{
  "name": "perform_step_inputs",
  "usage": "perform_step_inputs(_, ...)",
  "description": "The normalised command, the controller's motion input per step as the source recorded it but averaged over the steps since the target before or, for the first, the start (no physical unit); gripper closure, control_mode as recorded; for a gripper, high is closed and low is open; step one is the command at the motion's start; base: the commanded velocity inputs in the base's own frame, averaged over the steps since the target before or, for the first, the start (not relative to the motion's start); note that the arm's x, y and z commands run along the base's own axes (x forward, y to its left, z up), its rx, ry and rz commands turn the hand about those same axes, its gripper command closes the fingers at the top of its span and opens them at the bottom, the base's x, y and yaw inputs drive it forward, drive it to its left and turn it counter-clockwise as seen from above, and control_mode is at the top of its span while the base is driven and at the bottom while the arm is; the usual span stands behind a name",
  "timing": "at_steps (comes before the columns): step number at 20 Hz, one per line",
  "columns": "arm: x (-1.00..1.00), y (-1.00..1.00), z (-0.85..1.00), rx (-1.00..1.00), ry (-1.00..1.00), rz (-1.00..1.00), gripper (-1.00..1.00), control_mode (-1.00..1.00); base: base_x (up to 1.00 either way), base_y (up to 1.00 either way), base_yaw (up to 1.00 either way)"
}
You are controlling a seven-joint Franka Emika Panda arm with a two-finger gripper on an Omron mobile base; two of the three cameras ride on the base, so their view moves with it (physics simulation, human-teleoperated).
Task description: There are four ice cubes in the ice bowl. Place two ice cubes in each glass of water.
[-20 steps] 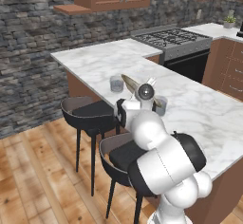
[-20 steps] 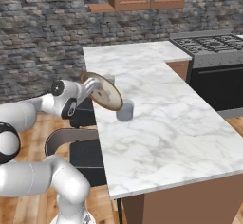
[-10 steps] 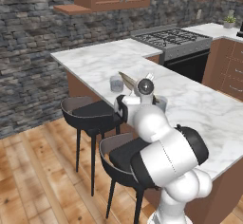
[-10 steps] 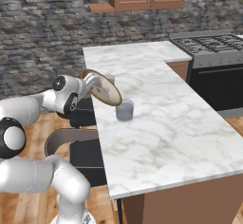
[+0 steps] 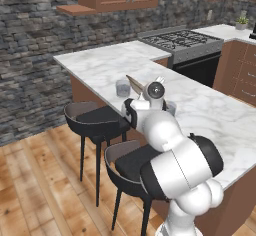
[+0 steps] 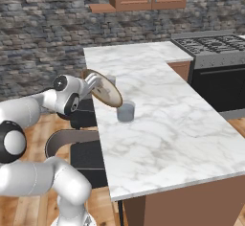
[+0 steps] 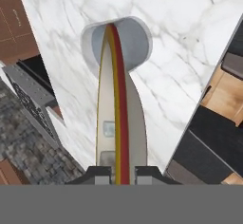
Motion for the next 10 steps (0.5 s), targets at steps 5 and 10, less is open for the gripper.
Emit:
perform_step_inputs(5, 0.08, 0.25, 0.19, 0.07, 0.0, -0.1, 1.0, -1.0, 0.0, 0.0, 0.0)
perform_step_inputs(10, 0.1, 0.26, 0.23, 0.14, 0.0, -0.1, 1.0, -1.0, 0.0, 0.0, 0.0)
